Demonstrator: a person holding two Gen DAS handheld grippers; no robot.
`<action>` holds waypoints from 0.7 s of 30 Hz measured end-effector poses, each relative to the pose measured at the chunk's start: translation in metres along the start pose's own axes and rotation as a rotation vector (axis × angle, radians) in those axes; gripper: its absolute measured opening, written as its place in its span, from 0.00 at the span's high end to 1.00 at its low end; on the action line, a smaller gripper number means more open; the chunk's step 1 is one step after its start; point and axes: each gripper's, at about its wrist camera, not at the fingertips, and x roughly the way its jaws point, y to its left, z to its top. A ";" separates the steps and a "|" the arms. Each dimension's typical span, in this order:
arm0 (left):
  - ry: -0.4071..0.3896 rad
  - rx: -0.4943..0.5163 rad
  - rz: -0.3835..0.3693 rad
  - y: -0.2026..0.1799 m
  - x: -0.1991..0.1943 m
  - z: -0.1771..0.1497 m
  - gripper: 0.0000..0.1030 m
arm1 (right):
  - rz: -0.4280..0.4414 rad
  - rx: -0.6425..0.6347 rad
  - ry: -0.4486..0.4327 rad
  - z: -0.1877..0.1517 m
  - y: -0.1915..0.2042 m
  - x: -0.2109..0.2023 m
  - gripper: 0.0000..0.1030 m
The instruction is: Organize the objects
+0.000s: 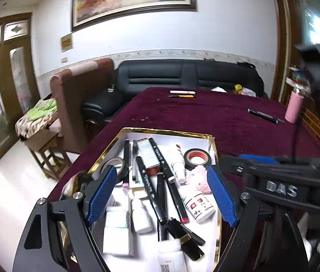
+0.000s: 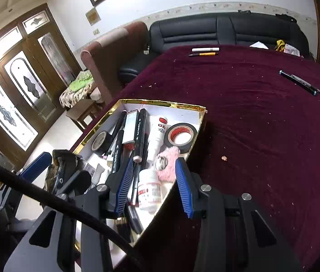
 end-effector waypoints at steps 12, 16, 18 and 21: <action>0.002 -0.263 0.022 0.048 -0.023 -0.017 0.02 | -0.152 -0.096 -0.083 -0.029 0.010 -0.015 0.58; 0.010 -0.279 0.057 0.055 -0.028 -0.025 0.02 | -0.181 -0.145 -0.081 -0.040 0.020 -0.017 0.58; 0.013 -0.297 0.044 0.058 -0.029 -0.028 0.02 | -0.204 -0.181 -0.086 -0.044 0.027 -0.016 0.58; -0.003 -0.294 0.051 0.059 -0.035 -0.032 0.02 | -0.241 -0.244 -0.100 -0.050 0.040 -0.017 0.53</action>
